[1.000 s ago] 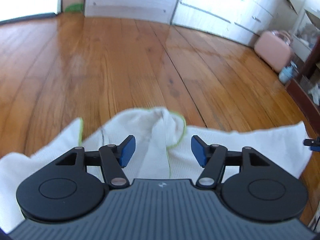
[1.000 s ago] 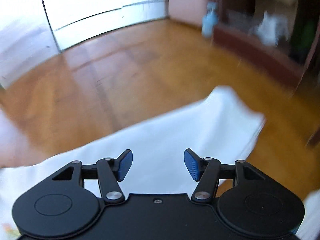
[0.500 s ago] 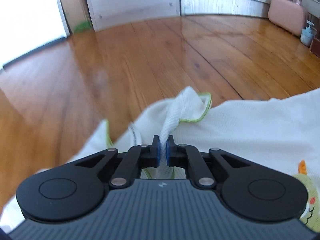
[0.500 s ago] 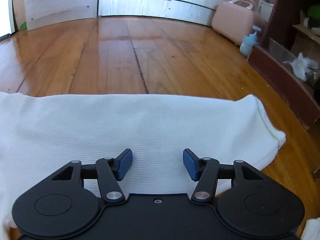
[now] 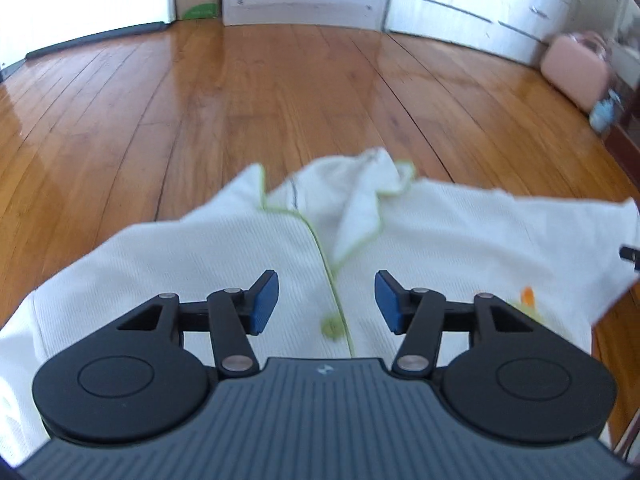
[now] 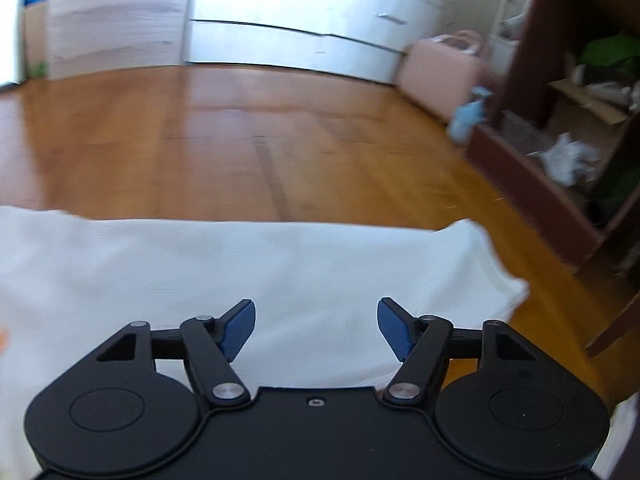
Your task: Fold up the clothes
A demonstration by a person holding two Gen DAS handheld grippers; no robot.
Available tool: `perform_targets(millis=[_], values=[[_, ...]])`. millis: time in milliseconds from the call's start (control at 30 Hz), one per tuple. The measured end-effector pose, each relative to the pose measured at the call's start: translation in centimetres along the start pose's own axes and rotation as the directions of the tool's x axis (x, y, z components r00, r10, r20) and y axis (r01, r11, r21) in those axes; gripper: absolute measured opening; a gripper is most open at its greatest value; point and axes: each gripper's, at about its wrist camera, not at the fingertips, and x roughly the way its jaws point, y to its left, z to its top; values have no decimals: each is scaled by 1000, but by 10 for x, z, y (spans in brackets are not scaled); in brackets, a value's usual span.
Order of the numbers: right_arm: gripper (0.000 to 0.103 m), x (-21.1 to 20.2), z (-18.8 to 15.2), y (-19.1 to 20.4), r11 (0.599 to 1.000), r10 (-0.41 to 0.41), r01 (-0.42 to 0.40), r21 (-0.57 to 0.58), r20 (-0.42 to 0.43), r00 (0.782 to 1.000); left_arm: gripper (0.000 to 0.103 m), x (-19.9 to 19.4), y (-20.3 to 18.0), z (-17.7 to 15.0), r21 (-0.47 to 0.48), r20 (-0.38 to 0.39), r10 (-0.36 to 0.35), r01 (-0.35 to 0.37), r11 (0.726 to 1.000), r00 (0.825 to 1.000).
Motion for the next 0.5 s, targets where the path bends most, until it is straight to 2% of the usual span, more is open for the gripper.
perform_targets(millis=[67,133,200,333,433,500], values=[[72,-13,-7,6,998,52,-52,39,-5,999,50,-10,-7,-5,9,-13,0,0,1000,1000],[72,-28,-16,10,992,104,-102,76,-27,994,50,-28,-17,-12,11,5,-32,32,999,999],[72,-45,-27,14,982,160,-153,107,-61,985,50,-48,-31,-31,19,9,-51,51,999,999],[72,-94,-76,18,965,260,-253,64,-148,954,44,-86,-59,-87,35,-11,-124,124,992,992],[72,-144,-129,4,939,344,-339,65,-129,930,44,-107,-68,-139,7,-30,-200,200,980,979],[71,-174,-164,-13,904,424,-412,114,-125,897,43,-114,-72,-168,-3,-85,-243,243,970,966]])
